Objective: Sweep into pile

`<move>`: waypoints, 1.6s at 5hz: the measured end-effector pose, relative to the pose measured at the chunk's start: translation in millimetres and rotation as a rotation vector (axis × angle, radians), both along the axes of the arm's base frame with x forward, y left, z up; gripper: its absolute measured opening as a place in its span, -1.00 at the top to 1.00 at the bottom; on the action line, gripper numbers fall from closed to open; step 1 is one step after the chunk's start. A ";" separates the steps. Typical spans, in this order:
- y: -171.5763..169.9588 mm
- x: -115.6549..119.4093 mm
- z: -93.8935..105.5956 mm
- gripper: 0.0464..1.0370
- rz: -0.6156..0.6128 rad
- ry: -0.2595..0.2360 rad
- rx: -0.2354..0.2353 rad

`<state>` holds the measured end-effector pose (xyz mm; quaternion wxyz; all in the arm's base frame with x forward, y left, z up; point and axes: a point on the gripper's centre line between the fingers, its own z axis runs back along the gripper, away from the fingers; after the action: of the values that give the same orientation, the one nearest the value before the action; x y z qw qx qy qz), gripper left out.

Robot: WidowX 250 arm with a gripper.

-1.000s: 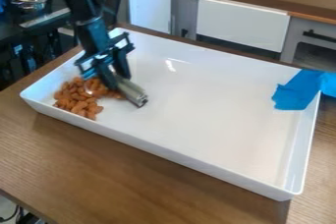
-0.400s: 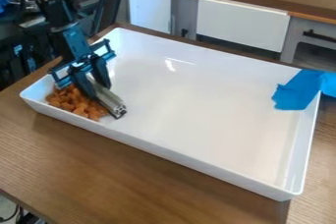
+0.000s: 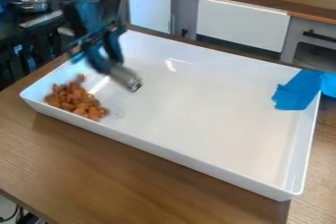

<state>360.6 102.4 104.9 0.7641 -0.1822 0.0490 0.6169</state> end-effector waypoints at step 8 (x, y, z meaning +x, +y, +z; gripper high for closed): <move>-174.0 66.2 -24.1 -0.38 -0.544 0.213 0.314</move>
<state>426.8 -71.6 80.8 0.9101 0.0228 0.0799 0.4059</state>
